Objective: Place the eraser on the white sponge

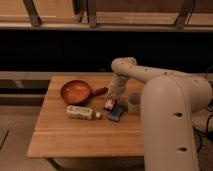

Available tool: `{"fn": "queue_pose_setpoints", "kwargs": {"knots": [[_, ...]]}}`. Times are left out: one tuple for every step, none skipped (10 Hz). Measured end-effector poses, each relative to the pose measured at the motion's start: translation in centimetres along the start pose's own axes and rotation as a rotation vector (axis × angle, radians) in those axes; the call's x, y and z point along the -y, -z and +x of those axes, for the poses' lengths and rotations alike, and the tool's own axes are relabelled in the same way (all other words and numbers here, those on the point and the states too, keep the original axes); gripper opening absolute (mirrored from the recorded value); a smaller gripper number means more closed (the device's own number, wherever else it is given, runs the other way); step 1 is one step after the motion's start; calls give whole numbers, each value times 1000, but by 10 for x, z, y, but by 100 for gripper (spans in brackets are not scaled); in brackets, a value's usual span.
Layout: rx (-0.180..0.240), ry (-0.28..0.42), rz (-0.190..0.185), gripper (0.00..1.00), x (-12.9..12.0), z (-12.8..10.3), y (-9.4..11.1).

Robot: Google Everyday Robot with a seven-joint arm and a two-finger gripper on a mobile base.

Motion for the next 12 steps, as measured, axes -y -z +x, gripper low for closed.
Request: {"fn": "queue_pose_setpoints", "kwargs": {"knots": [[-17,8,21,0,4,6,-1],[-36,18,44,0,7,14,-3],[-51,22,63,0,14,20,-4],[-63,25,71,0,18,24,-4],[-62,24,70,0,19,24,-4],[-63,24,70,5,18,24,-4],[-63,25,70,13,18,24,-4],[-63,25,71,23,18,24,-4],[-63,25,71,33,18,24,-4],[-62,25,71,45,18,24,-4],[-62,24,71,53,18,24,-4],[-62,24,71,64,18,24,-4]]}}
